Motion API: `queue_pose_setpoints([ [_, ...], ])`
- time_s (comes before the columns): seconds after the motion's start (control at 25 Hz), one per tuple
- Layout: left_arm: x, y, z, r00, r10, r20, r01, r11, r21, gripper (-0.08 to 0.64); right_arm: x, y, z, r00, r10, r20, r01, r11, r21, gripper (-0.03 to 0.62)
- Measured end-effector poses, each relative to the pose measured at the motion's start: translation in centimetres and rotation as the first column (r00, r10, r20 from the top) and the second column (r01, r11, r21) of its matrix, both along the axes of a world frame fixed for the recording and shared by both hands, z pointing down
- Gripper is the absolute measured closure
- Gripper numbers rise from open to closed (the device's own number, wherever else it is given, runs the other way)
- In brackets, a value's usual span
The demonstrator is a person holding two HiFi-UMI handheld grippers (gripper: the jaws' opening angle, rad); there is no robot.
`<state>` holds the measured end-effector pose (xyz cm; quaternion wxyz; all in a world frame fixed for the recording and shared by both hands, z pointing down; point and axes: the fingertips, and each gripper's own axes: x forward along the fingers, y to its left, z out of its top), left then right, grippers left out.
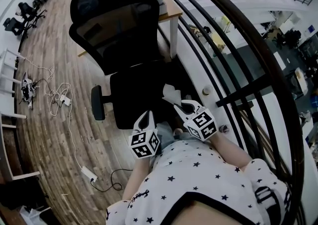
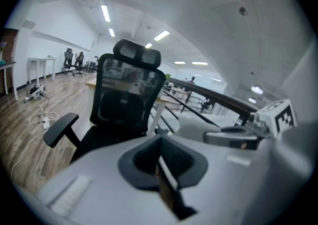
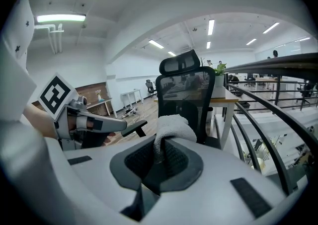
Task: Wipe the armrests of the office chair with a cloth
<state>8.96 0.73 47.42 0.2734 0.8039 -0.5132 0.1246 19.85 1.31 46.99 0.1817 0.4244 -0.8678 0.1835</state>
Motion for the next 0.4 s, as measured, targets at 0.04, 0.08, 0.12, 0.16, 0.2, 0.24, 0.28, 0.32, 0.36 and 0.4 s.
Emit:
queue_pose_setpoints([
  [0.04,0.04,0.0,0.01,1.0,0.002,0.0,-0.002,1.0,0.0,0.554,0.0,0.01,-0.02,1.0,0.0,0.0,0.0,1.0,0.001,0.561],
  [0.08,0.06,0.0,0.02,1.0,0.003,0.001,-0.003,1.0,0.0,0.554,-0.01,0.02,-0.03,1.0,0.0,0.0,0.0,1.0,0.002,0.561],
  [0.12,0.08,0.0,0.02,1.0,0.005,0.001,-0.005,1.0,0.0,0.554,-0.03,0.03,-0.04,1.0,0.0,0.001,0.0,1.0,0.003,0.561],
  [0.16,0.1,0.0,0.03,1.0,0.007,0.001,-0.007,1.0,0.001,0.554,-0.06,0.04,-0.05,1.0,-0.001,0.001,0.001,1.0,0.004,0.561],
  [0.2,0.11,-0.01,0.03,1.0,0.008,0.001,-0.008,1.0,0.001,0.554,-0.08,0.04,-0.07,1.0,-0.002,0.001,0.002,1.0,0.005,0.561],
  [0.24,0.12,-0.02,0.02,1.0,0.008,0.001,-0.008,1.0,0.001,0.554,-0.1,0.03,-0.09,1.0,-0.002,0.001,0.002,1.0,0.006,0.561],
  [0.28,0.1,-0.03,0.01,1.0,0.008,0.0,-0.008,1.0,0.001,0.554,-0.12,0.02,-0.11,1.0,-0.003,0.001,0.003,1.0,0.007,0.561],
  [0.32,0.08,-0.04,0.0,1.0,0.007,0.0,-0.007,1.0,0.001,0.554,-0.14,0.01,-0.13,1.0,-0.004,0.002,0.004,1.0,0.008,0.561],
  [0.36,0.04,-0.05,-0.01,1.0,0.006,0.0,-0.006,1.0,0.0,0.554,-0.17,-0.01,-0.14,1.0,-0.004,0.002,0.004,1.0,0.008,0.561],
  [0.4,0.01,-0.07,-0.02,1.0,0.006,-0.001,-0.006,1.0,0.0,0.554,-0.2,-0.03,-0.15,1.0,-0.005,0.002,0.005,1.0,0.009,0.561],
])
